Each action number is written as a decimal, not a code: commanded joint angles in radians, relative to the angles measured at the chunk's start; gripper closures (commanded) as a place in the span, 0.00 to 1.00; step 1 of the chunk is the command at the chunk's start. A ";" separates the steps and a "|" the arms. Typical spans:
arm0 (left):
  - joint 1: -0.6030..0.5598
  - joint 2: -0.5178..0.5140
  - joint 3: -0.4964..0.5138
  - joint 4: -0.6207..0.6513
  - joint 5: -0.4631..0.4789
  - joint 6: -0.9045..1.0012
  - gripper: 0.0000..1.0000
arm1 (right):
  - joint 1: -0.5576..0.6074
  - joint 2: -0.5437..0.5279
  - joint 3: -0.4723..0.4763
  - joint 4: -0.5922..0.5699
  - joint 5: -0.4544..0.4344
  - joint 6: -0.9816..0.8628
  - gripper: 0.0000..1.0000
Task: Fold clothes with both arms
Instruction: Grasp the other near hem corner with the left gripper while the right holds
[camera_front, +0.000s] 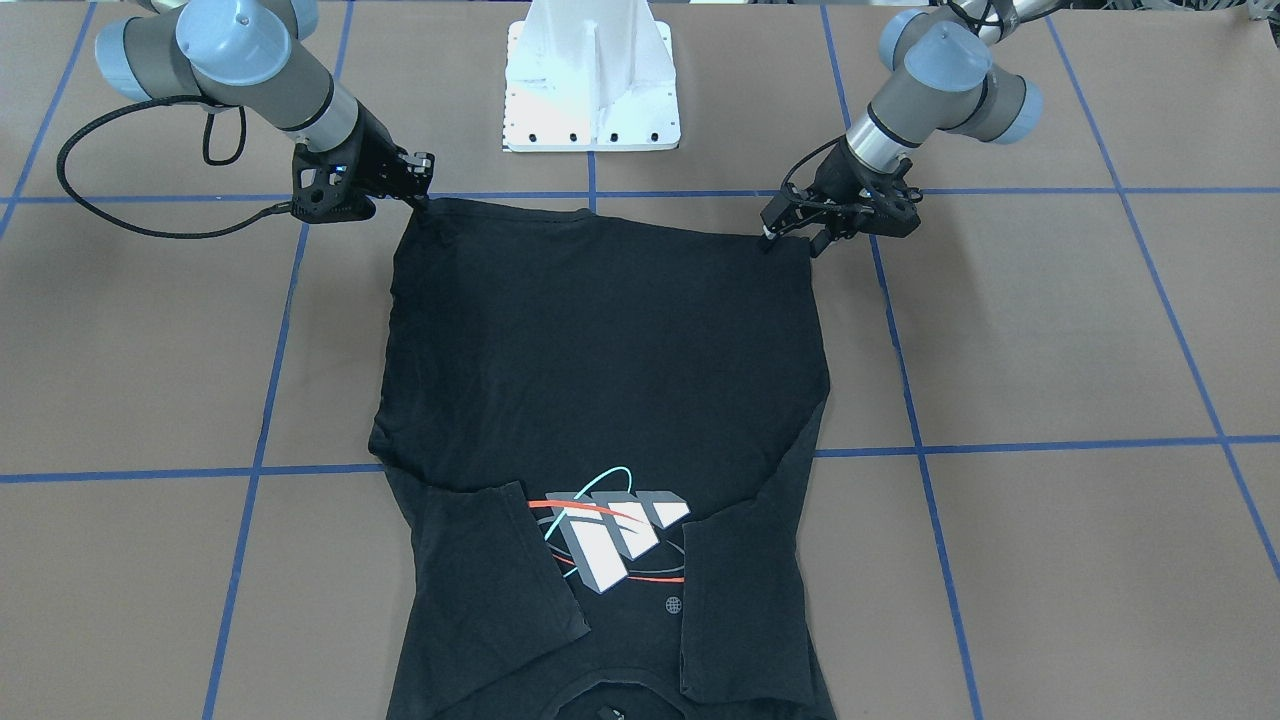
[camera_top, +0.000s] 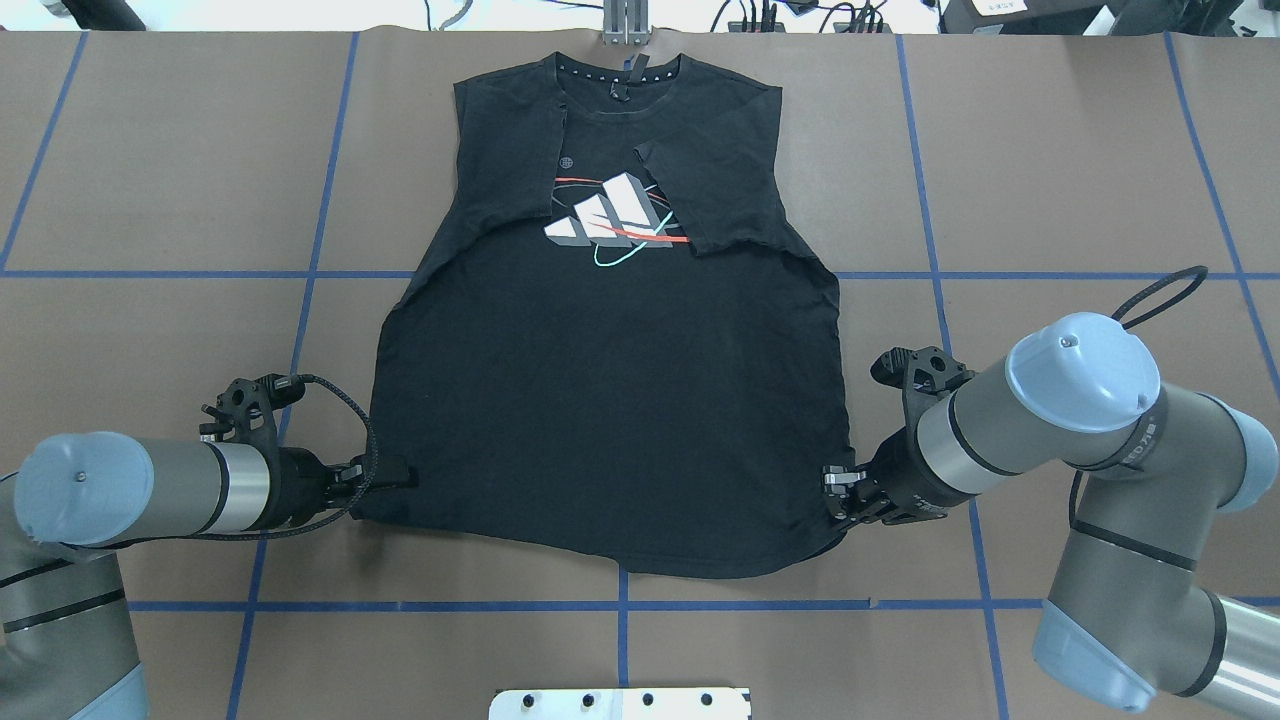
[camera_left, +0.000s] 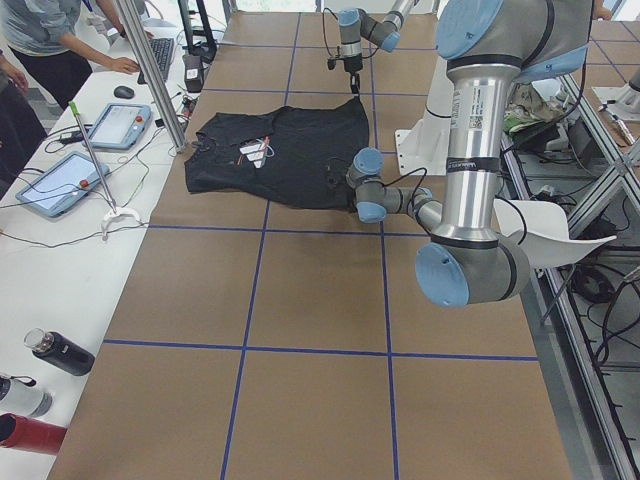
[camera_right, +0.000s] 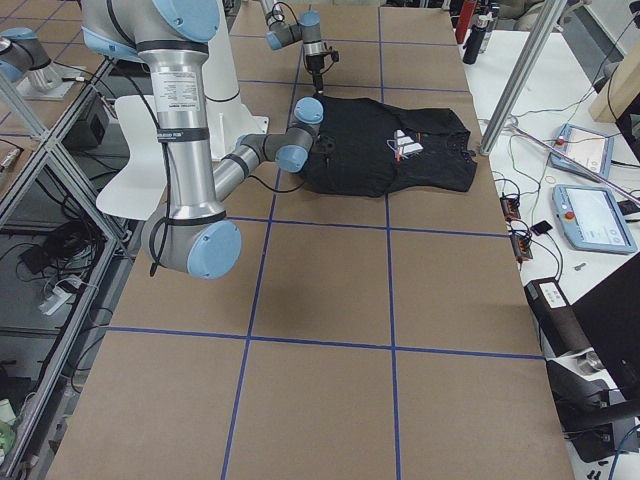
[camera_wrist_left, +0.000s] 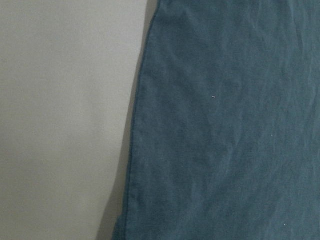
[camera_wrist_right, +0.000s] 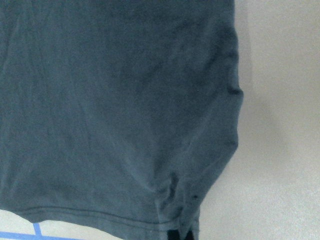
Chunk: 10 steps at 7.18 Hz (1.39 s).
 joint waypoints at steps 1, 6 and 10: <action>0.002 -0.001 -0.001 0.000 0.000 -0.001 0.06 | 0.006 0.000 -0.001 -0.001 0.004 0.000 1.00; 0.024 0.002 -0.002 0.000 0.000 0.000 0.14 | 0.014 0.001 -0.001 -0.004 0.008 0.000 1.00; 0.032 0.002 -0.005 0.000 0.000 -0.001 0.30 | 0.029 0.000 -0.001 -0.004 0.027 -0.001 1.00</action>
